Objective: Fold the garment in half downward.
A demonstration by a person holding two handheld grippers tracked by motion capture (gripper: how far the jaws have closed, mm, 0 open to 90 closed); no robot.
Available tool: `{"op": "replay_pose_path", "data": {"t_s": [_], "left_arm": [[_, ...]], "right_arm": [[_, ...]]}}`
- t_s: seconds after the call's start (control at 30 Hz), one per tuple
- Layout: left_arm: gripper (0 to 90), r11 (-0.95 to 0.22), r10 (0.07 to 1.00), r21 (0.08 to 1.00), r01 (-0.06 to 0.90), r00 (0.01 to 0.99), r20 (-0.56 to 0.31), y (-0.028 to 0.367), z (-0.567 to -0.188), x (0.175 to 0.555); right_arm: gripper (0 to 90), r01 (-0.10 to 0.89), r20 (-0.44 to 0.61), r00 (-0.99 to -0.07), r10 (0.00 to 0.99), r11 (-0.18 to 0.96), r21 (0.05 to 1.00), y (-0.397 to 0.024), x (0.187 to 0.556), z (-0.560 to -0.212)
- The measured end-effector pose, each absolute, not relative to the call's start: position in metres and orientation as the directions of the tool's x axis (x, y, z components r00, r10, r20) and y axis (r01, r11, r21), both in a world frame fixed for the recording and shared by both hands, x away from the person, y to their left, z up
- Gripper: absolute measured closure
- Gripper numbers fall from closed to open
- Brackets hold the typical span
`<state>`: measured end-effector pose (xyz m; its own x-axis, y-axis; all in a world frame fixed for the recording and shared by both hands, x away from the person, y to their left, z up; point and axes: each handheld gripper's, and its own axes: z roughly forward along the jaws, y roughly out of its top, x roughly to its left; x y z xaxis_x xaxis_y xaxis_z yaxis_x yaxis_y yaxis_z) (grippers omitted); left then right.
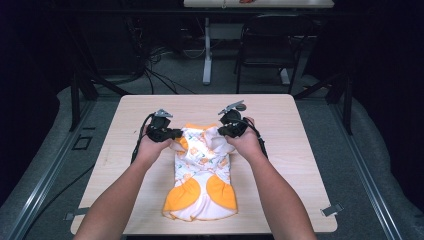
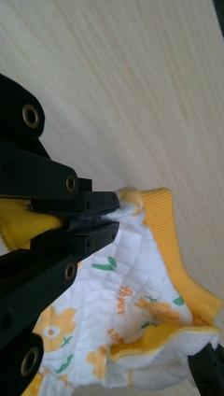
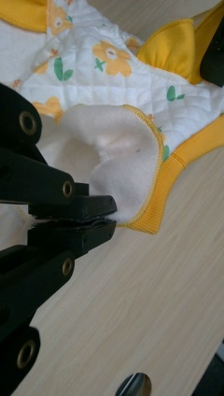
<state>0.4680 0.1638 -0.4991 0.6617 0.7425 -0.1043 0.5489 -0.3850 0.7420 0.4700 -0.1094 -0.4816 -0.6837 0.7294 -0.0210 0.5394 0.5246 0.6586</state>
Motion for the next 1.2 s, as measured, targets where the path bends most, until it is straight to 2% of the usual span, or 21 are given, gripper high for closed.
{"op": "replay_pose_path", "data": {"t_s": [0.57, 1.2], "left_arm": [[84.1, -0.379, 0.731, 0.792, 0.478, 0.68, -0.061, 0.171, -0.466, 0.469], [84.1, -0.399, 0.7, 0.804, 0.44, 0.713, -0.043, 0.173, -0.462, 0.453]], "right_arm": [[86.9, 0.468, -0.081, -0.692, 0.718, 0.531, 0.707, -0.107, 0.468, -0.447], [86.8, 0.408, -0.118, -0.725, 0.679, 0.561, 0.72, -0.112, 0.447, -0.442]]}}
